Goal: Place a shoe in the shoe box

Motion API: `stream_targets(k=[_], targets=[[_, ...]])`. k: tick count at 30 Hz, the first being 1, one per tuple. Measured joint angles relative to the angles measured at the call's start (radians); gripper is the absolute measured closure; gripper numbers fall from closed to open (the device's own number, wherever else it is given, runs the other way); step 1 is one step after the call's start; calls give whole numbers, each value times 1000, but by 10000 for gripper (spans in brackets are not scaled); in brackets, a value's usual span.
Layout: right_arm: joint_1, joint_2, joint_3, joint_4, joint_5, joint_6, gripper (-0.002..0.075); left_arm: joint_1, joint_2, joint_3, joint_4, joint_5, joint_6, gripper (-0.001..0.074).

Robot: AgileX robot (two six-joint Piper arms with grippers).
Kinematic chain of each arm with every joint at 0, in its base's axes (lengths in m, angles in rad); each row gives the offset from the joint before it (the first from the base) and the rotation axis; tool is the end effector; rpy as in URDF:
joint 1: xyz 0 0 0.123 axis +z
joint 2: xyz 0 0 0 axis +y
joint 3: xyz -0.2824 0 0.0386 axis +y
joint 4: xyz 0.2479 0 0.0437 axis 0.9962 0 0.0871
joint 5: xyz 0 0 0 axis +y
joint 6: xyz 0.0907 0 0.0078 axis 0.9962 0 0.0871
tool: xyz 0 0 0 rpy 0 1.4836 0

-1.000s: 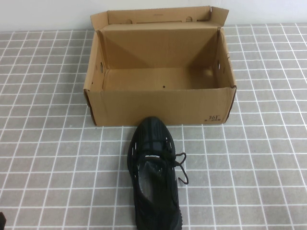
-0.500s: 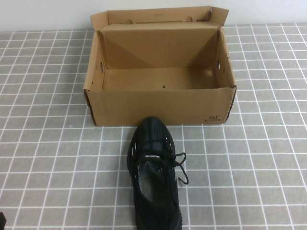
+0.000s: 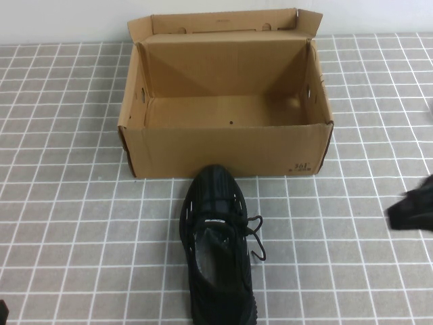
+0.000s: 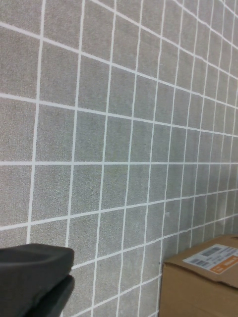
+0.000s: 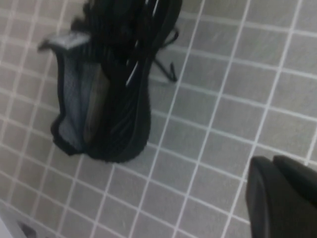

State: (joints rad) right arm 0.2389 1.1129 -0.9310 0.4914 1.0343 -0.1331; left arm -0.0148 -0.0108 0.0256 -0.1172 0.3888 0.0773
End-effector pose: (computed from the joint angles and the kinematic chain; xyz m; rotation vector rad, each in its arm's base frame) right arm 0.1867 0.0835 0.3184 -0.2818 2.6389 0.6769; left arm 0.0521 -0.0048 0.1704 0.0149 1.8851 -0.0733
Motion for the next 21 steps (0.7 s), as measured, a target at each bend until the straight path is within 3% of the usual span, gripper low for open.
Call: stream_targets(k=[8, 15, 18, 21], targets=[[381, 241, -186, -203, 0, 191, 742, 0, 0, 0, 0, 2, 0, 736], [563, 424, -358, -252, 12, 248, 718, 0, 0, 0, 0, 2, 0, 736], [590, 498, -415, -283, 37, 284, 636, 0, 0, 0, 0, 2, 0, 736], [592, 553, -449, -296, 61, 330, 495, 0, 0, 0, 0, 2, 0, 736]])
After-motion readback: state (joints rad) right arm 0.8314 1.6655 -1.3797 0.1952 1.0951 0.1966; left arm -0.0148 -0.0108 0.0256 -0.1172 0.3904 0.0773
